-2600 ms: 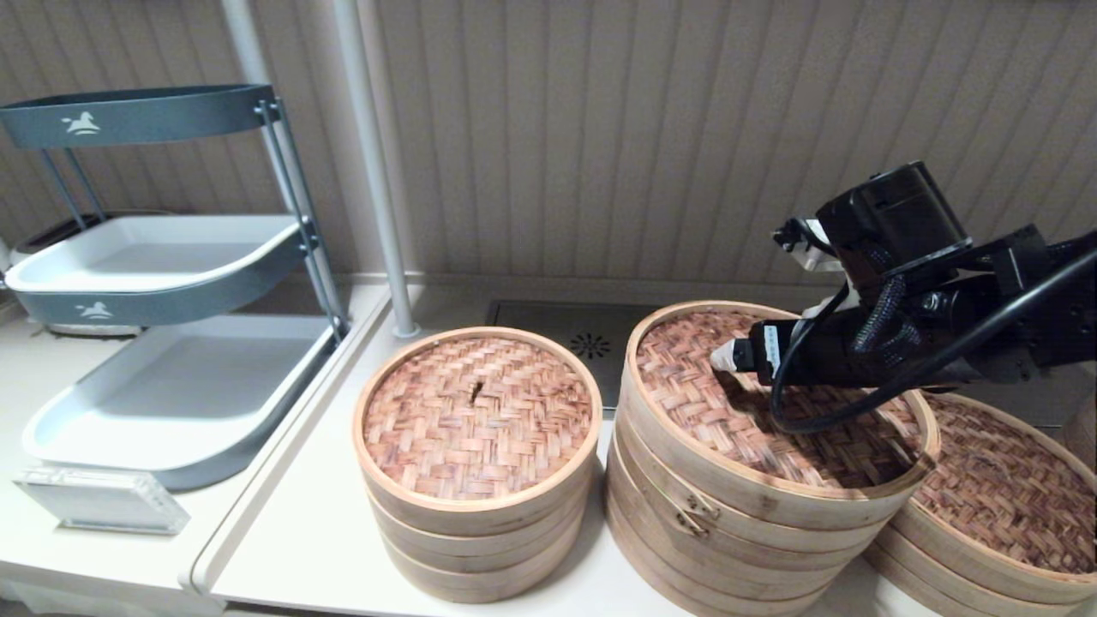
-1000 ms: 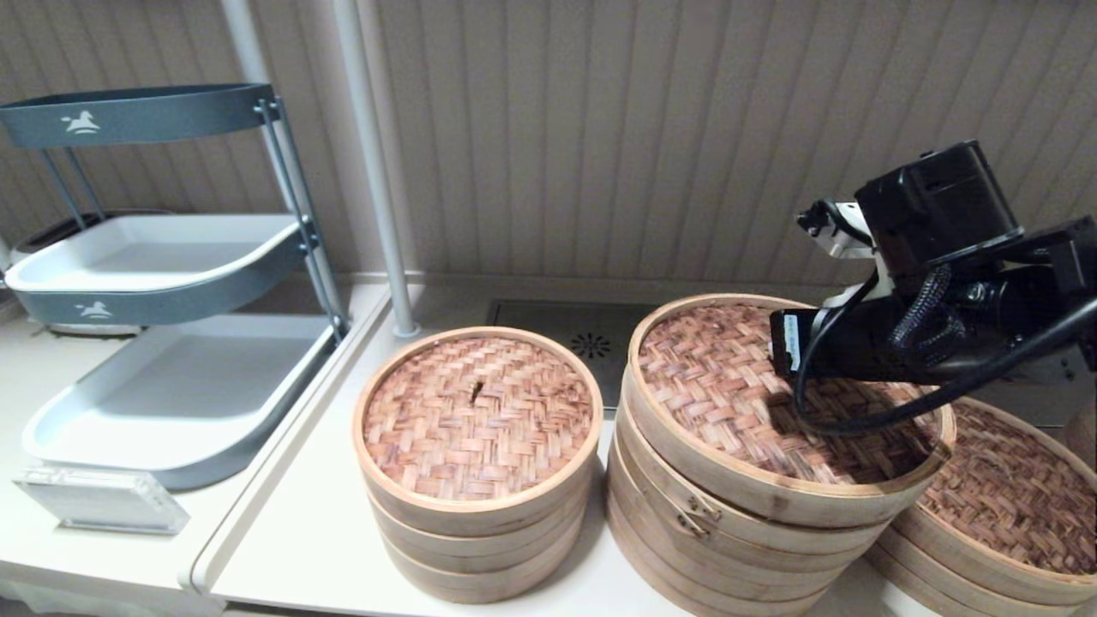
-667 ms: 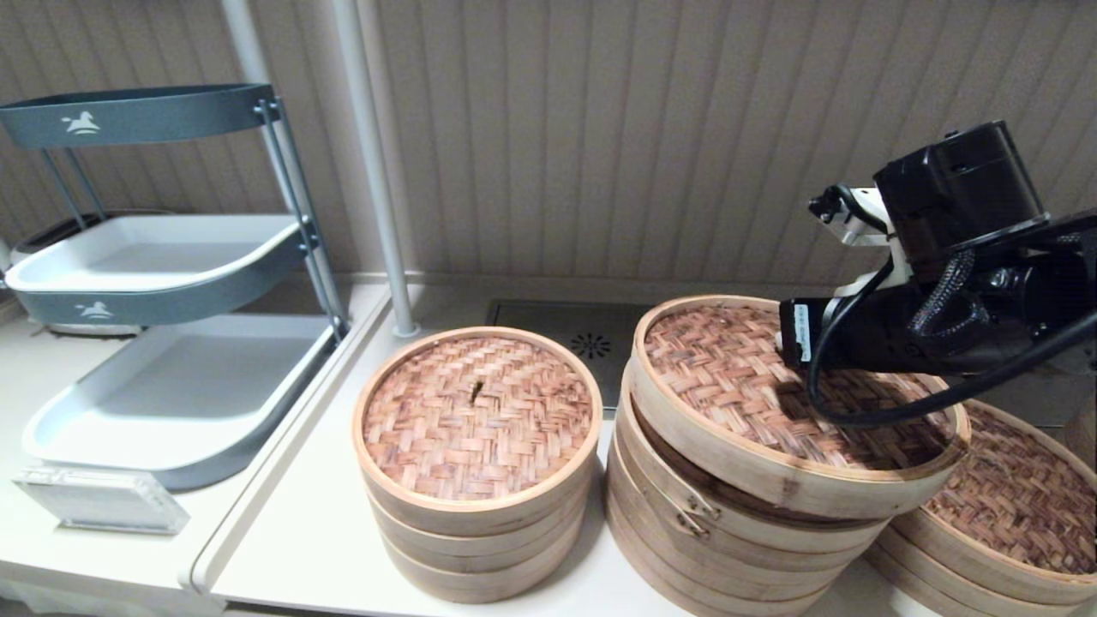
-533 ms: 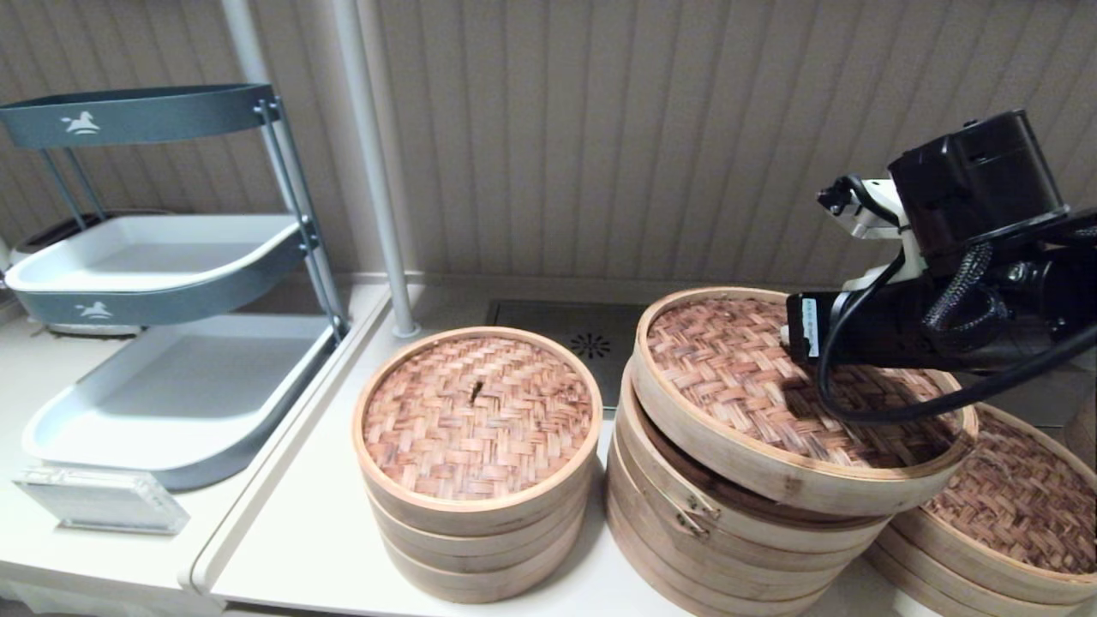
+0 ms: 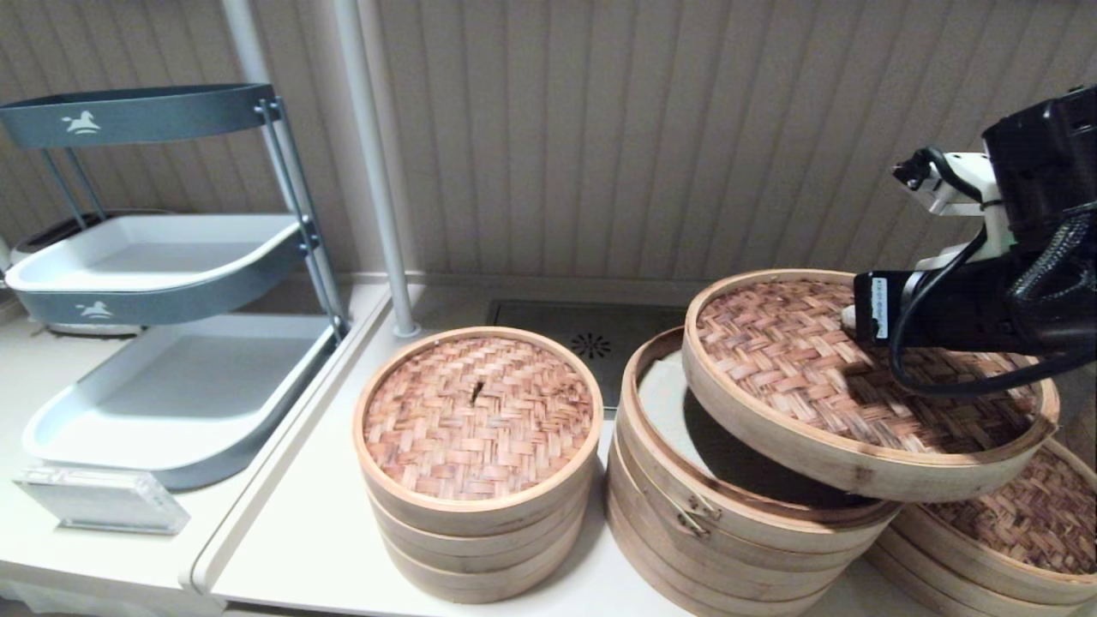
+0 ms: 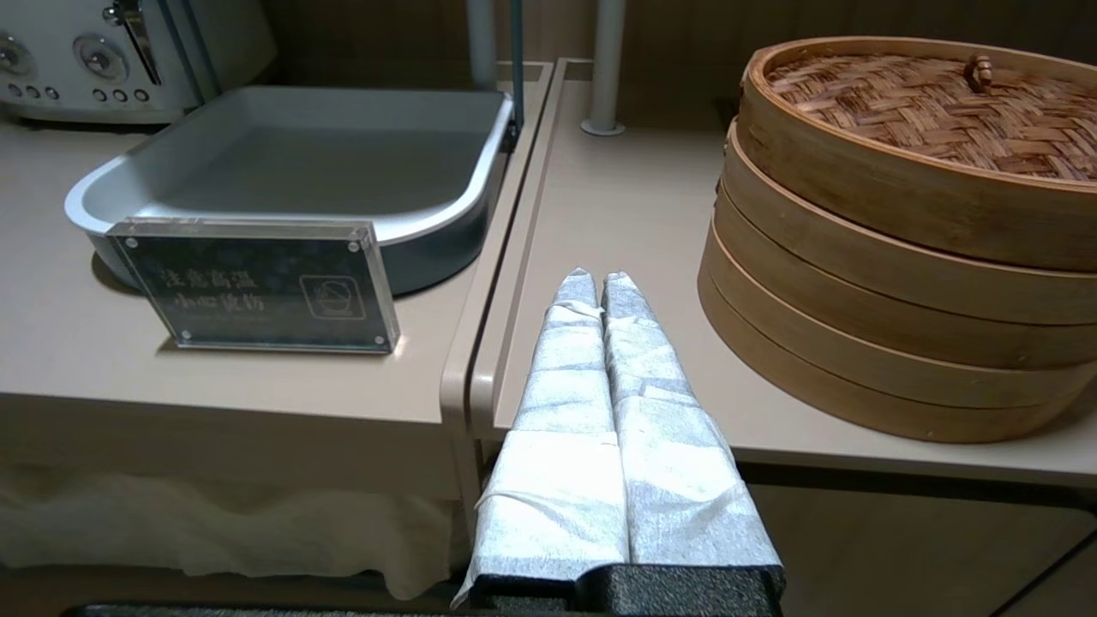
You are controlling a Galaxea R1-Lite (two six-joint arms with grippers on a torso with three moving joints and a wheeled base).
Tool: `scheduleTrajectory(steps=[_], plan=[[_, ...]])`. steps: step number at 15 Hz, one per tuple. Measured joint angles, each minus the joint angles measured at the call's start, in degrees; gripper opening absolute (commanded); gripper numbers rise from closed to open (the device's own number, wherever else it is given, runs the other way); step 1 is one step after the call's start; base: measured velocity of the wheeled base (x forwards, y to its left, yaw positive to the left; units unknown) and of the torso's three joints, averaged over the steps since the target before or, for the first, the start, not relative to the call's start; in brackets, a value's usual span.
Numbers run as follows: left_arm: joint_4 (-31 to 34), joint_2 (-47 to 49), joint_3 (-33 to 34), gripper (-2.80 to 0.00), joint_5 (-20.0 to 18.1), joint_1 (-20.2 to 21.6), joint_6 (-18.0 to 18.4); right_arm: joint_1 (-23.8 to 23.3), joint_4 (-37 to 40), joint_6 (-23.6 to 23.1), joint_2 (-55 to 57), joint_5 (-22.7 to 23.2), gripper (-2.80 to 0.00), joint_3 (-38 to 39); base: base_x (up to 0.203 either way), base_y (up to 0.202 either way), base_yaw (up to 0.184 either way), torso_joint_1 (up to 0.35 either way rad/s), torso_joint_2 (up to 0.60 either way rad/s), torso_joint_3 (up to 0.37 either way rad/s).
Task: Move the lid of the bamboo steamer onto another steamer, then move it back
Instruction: Pick up the steamer, then put the steamer
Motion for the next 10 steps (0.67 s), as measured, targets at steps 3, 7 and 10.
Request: scheduleTrajectory(steps=[3,7,10], plan=[[-0.04,0.0,0.0,-2.8,-0.02,0.0,-0.02,-5.46,0.75,-1.94,-2.46,0.27,-2.8,0.56,0.0,0.0,0.0,0.0,0.0,0.0],[-0.02,0.0,0.0,-2.8,-0.02,0.0,0.0,-15.96,1.55,-4.23,-5.27,4.71,-2.8,1.69,0.0,0.0,0.0,0.0,0.0,0.0],[-0.03,-0.01,0.0,-2.8,-0.02,0.0,-0.01,-25.87,1.28,-6.39,-6.74,11.09,-2.8,2.41,0.0,0.0,0.0,0.0,0.0,0.0]])
